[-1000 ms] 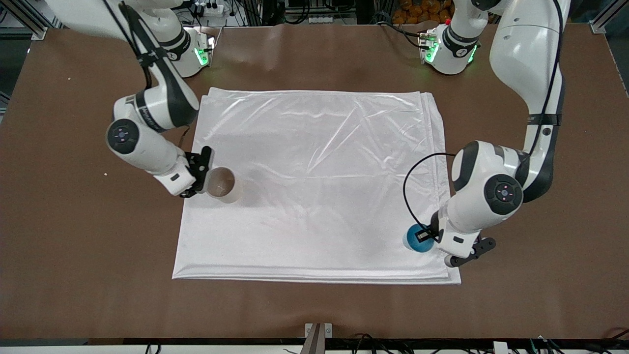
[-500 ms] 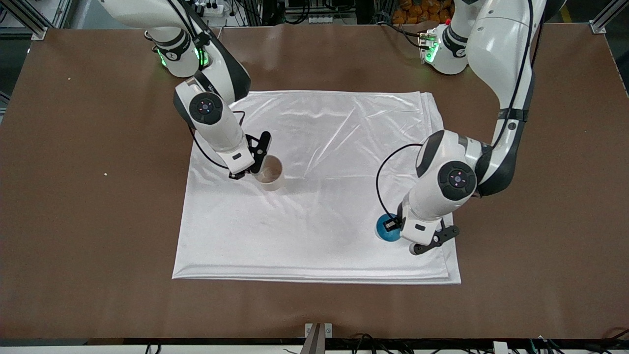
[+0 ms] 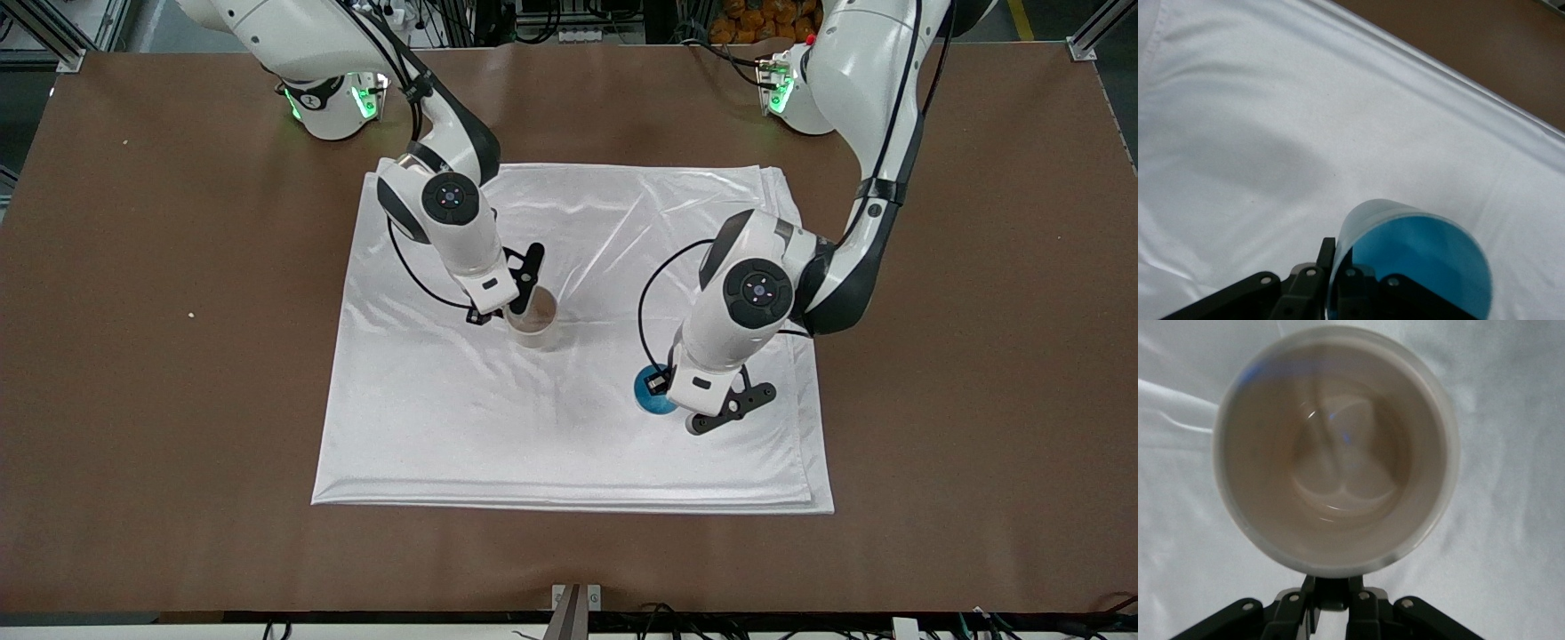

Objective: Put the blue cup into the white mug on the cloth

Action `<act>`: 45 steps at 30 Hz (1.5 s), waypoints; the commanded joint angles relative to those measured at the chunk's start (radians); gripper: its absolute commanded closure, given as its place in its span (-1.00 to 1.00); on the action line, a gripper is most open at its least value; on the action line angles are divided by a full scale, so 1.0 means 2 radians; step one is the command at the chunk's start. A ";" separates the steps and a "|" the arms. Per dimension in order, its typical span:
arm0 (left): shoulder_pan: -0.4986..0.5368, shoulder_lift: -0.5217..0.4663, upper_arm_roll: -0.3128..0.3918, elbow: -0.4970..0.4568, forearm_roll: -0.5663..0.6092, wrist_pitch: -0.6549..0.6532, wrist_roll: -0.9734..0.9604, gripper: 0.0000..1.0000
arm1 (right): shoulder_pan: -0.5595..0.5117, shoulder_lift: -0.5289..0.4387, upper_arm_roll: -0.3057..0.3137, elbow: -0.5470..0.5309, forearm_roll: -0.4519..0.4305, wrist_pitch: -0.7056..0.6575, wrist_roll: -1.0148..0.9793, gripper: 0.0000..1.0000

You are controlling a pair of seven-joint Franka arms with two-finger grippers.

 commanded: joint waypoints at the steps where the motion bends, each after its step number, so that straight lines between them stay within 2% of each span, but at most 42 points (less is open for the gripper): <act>1: -0.025 -0.011 0.006 -0.007 -0.011 -0.006 -0.021 1.00 | 0.016 0.025 -0.005 0.026 -0.028 -0.002 0.024 1.00; 10: -0.050 -0.011 0.007 -0.007 -0.010 -0.006 -0.043 1.00 | 0.026 0.042 -0.005 0.028 -0.063 0.019 0.040 1.00; 17: -0.069 -0.011 0.007 -0.007 -0.007 -0.006 -0.056 1.00 | 0.028 0.046 -0.005 0.028 -0.064 0.024 0.040 0.98; 21: -0.072 -0.011 0.007 -0.007 -0.006 -0.006 -0.060 1.00 | 0.026 0.046 -0.005 0.028 -0.065 0.024 0.038 0.66; 23: -0.079 -0.014 0.007 -0.008 -0.007 -0.007 -0.061 1.00 | 0.025 0.046 -0.005 0.028 -0.069 0.024 0.038 0.42; 27: -0.081 -0.015 0.008 -0.007 -0.006 -0.017 -0.069 1.00 | 0.024 0.045 -0.005 0.028 -0.072 0.024 0.039 0.15; 32: -0.083 -0.014 0.007 -0.007 -0.006 -0.017 -0.075 1.00 | 0.021 0.035 -0.005 0.027 -0.074 0.015 0.039 -0.11; 38: -0.089 -0.014 0.007 -0.006 -0.006 -0.017 -0.078 1.00 | 0.019 0.008 -0.005 0.025 -0.073 -0.019 0.054 -0.12; 39: -0.091 -0.014 0.007 -0.006 -0.006 -0.017 -0.078 1.00 | 0.018 0.003 -0.005 0.026 -0.073 -0.028 0.055 -0.21; 43: -0.096 -0.014 0.009 -0.005 -0.006 -0.016 -0.080 1.00 | 0.006 -0.010 -0.004 0.026 -0.072 -0.039 0.052 -0.92; 45: -0.098 -0.014 0.009 -0.005 -0.006 -0.016 -0.080 1.00 | -0.004 -0.015 -0.002 0.026 -0.072 -0.039 0.050 -1.00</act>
